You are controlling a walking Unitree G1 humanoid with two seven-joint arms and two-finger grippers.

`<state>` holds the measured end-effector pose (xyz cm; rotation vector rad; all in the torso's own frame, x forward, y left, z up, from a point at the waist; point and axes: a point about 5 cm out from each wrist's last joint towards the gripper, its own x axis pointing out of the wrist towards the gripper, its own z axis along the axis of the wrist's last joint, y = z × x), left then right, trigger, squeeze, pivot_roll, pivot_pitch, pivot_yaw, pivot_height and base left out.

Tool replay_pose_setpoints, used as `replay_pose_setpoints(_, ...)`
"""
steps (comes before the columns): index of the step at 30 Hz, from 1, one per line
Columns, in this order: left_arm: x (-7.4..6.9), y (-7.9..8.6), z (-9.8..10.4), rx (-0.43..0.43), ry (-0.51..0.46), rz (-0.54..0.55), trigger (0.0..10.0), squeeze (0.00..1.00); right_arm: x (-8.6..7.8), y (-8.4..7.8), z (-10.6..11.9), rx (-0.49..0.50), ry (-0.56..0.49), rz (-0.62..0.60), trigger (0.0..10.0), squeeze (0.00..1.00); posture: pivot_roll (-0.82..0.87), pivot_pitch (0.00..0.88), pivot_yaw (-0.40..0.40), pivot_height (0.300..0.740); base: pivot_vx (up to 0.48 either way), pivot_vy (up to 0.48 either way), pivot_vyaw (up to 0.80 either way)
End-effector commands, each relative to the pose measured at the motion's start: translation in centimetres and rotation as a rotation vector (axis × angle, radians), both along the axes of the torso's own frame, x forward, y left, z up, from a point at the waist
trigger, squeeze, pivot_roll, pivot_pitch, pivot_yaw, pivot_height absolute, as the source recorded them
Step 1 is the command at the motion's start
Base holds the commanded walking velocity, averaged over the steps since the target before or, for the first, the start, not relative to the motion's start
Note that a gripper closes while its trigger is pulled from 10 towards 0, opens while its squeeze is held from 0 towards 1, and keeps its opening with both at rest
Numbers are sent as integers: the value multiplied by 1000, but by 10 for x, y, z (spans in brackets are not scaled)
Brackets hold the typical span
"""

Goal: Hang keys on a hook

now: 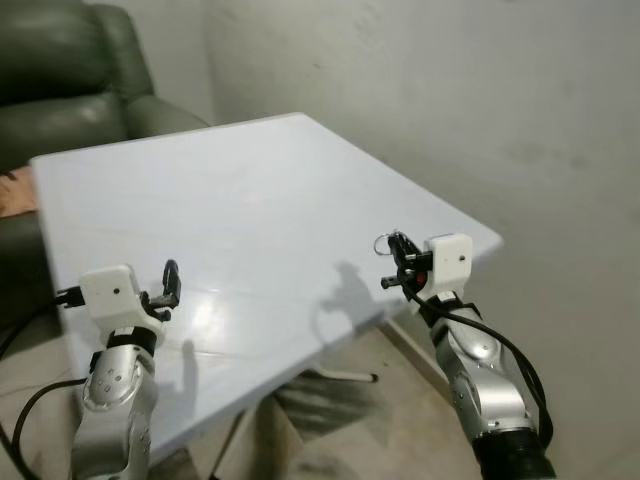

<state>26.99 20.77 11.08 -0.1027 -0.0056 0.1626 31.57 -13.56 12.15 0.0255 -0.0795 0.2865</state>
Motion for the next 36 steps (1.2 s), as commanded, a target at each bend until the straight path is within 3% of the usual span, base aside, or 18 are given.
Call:
replay_pose_setpoints(1,1,2,4,17,-12,-3,10000,0,2,0,3,5,-6,-3,10000,0,-48,0,-61,740,0,-420,-769)
replay_pose_setpoints(12,2,1,4,2,-15,-6,10000,0,3,1,3,2,-7,3,10000,0,-44,0,-62,740,0,-423,-774)
replay_pose_setpoints(24,5,1,1,-18,30,40,10000,0,3,1,4,-1,-4,-2,10000,0,-44,0,-64,740,0,0,-770)
replay_pose_setpoints(30,6,0,2,-20,32,50,10000,0,3,3,3,46,20,-15,10000,0,-47,0,-63,740,0,0,0)
replay_pose_setpoints(36,7,-2,2,-81,34,45,10000,0,0,4,3,12,5,10,10000,0,-53,0,-65,740,0,0,0)
